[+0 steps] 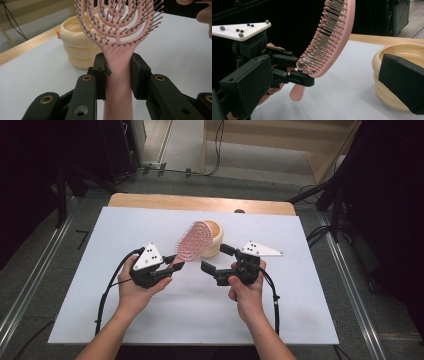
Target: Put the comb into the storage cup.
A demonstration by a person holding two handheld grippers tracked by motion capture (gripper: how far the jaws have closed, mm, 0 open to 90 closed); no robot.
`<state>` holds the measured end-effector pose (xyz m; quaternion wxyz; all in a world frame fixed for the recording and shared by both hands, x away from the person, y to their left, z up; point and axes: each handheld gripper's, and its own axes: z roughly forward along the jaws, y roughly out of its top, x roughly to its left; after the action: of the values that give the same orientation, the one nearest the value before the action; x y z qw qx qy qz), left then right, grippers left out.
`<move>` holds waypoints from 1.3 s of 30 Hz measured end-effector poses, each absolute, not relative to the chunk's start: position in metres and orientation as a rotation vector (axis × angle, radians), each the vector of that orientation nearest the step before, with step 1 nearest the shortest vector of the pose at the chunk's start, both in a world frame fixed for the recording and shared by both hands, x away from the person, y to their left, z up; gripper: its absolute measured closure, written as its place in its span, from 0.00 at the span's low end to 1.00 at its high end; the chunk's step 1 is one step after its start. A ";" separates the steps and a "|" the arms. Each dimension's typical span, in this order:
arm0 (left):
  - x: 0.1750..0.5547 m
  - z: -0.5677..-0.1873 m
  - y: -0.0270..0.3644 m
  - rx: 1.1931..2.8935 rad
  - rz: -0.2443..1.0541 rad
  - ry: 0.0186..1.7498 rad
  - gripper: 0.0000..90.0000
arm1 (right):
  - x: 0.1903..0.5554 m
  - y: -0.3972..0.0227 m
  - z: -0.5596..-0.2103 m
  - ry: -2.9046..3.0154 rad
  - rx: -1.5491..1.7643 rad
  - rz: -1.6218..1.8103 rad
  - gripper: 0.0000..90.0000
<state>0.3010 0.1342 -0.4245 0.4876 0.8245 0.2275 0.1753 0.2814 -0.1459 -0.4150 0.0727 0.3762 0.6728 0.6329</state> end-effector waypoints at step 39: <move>0.286 -0.443 0.091 1.967 0.412 0.505 0.77 | 0.287 -0.142 -0.421 1.844 1.428 2.002 0.68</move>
<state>0.2862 0.0908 -0.4428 0.5096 0.8167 0.2099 0.1711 0.2870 -0.1425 -0.4210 0.0336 0.4643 0.5996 0.6510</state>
